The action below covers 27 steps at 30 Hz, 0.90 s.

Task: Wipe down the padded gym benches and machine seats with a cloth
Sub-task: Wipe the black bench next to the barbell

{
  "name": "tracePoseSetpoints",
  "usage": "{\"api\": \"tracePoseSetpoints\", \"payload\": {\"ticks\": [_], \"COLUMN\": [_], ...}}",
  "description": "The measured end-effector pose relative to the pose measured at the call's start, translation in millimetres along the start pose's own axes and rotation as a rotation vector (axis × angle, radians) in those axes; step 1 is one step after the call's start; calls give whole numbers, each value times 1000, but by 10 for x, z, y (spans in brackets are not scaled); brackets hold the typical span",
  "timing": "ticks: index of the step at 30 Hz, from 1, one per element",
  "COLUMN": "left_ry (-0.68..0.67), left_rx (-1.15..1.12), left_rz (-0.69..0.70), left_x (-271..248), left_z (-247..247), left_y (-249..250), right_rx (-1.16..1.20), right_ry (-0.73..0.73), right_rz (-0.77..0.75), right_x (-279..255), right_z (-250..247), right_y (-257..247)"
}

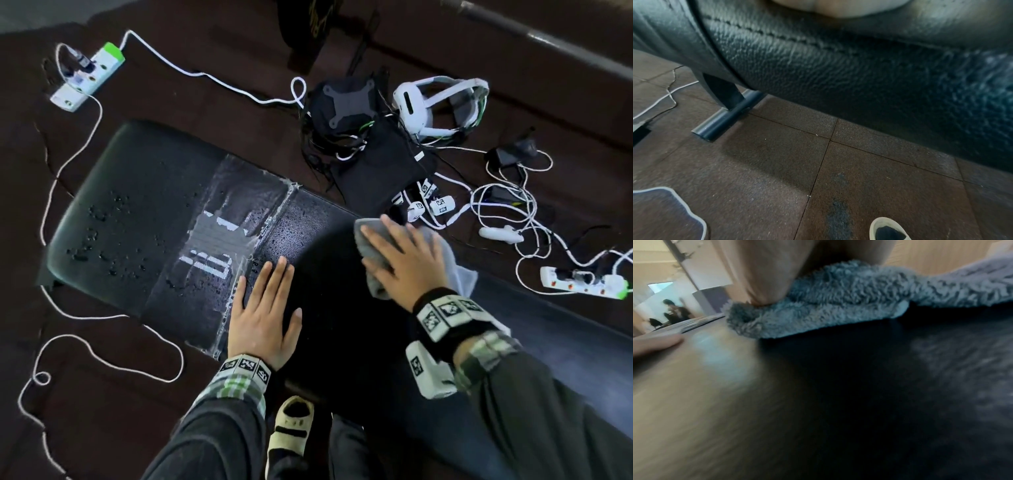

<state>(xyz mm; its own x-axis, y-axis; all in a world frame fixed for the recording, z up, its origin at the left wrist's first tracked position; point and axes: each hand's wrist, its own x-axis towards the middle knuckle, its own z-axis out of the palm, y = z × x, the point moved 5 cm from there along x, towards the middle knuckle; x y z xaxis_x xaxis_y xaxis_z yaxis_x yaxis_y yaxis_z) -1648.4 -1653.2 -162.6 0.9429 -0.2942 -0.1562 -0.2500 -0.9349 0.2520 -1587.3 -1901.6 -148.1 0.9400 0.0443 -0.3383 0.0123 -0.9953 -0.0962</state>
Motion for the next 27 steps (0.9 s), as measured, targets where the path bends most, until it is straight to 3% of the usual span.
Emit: {"api": "tracePoseSetpoints", "payload": {"ticks": [5, 9, 15, 20, 23, 27], "left_ry": [-5, 4, 24, 33, 48, 59], "left_rx": [-2, 7, -3, -10, -11, -1], "left_rz": [-5, -8, -1, 2, 3, 0], "left_x": [0, 4, 4, 3, -6, -9], "left_z": [3, 0, -1, -1, -8, -10], "left_y": [0, 11, 10, 6, 3, 4], "right_rx": [-36, -91, -75, -45, 5, -63], "right_ry": [58, 29, -7, -38, -24, 42], "right_rz": [68, -114, -228, -128, -19, -27], "right_x": [-498, -884, -433, 94, 36, -406], "right_z": [67, 227, 149, -60, -93, 9], "right_y": [413, 77, -430, -121, 251, 398]}}
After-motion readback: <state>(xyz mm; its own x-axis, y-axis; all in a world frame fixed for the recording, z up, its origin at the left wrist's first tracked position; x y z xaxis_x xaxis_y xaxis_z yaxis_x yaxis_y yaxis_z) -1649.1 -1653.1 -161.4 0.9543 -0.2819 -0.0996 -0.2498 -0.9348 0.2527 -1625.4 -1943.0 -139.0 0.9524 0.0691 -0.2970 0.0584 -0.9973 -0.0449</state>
